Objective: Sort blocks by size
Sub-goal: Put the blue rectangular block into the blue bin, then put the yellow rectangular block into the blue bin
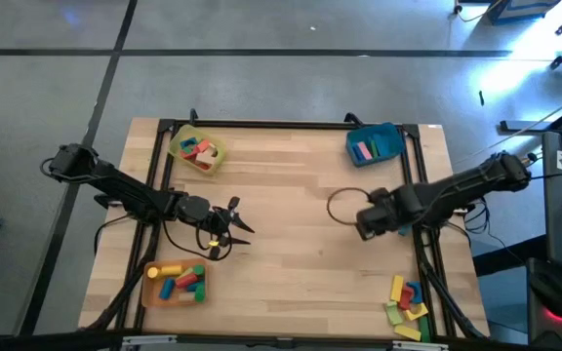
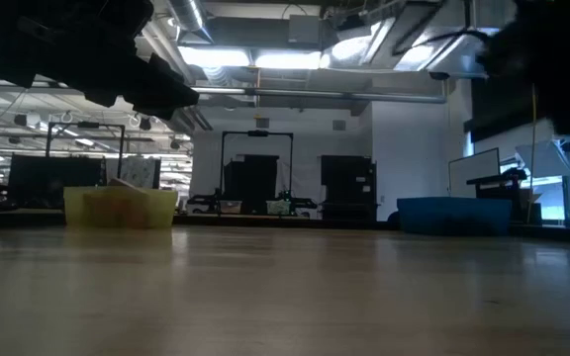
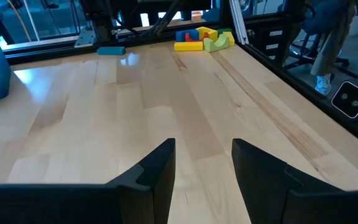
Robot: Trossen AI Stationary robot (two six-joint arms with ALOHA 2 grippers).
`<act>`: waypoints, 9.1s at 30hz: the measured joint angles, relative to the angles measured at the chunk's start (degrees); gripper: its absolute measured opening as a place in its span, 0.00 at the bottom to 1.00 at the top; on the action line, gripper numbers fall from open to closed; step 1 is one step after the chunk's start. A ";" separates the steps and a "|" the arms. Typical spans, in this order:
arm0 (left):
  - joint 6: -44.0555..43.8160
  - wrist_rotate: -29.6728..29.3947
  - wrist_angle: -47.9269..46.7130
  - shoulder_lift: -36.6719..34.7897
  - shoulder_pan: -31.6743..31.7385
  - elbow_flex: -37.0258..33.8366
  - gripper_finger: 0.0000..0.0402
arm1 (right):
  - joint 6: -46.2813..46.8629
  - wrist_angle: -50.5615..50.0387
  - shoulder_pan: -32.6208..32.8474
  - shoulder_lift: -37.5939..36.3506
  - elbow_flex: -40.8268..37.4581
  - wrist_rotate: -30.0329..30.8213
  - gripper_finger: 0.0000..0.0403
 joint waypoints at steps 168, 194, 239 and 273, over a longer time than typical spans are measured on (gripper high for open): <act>0.20 0.02 -0.48 0.00 -0.06 0.01 0.36 | -47.53 30.74 -45.16 8.45 -3.56 35.87 0.28; 0.22 0.00 -0.44 0.00 -0.06 0.00 0.36 | -50.65 25.93 -48.72 18.34 -0.66 29.11 0.67; 0.66 0.02 0.50 0.00 -0.92 0.00 0.36 | 15.77 3.76 27.37 18.55 16.17 3.90 0.26; 1.44 0.02 0.15 0.02 -0.92 0.02 0.36 | 26.25 30.56 36.38 18.47 -9.23 -15.26 0.01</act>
